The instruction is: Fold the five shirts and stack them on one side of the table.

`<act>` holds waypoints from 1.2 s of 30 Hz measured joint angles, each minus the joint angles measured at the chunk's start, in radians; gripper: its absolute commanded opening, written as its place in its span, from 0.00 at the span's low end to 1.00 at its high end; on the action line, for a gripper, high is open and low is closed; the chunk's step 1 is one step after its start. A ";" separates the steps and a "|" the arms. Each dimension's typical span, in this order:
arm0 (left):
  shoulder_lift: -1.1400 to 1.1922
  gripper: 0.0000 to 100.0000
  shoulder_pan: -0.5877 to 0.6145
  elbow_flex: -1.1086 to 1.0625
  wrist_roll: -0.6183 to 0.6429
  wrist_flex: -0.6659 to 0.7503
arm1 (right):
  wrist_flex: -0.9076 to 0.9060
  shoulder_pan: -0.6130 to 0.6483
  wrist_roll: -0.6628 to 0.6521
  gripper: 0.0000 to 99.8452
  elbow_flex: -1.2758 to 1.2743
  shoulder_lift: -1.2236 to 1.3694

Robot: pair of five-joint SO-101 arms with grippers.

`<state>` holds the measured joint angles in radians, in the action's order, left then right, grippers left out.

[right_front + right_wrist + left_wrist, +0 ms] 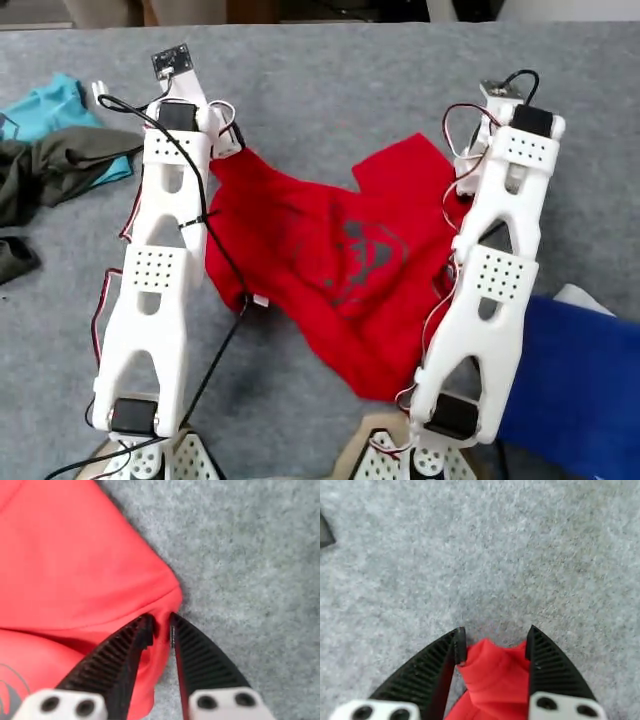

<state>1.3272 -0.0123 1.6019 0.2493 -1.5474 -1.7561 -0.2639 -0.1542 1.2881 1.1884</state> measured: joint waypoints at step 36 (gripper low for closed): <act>-0.132 0.19 0.000 -0.025 0.000 -0.170 | 0.003 0.000 0.000 0.08 0.005 0.035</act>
<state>1.1953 -0.0123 1.5773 0.2493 -1.7177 -1.7530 -0.2639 -0.1542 1.2927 1.2236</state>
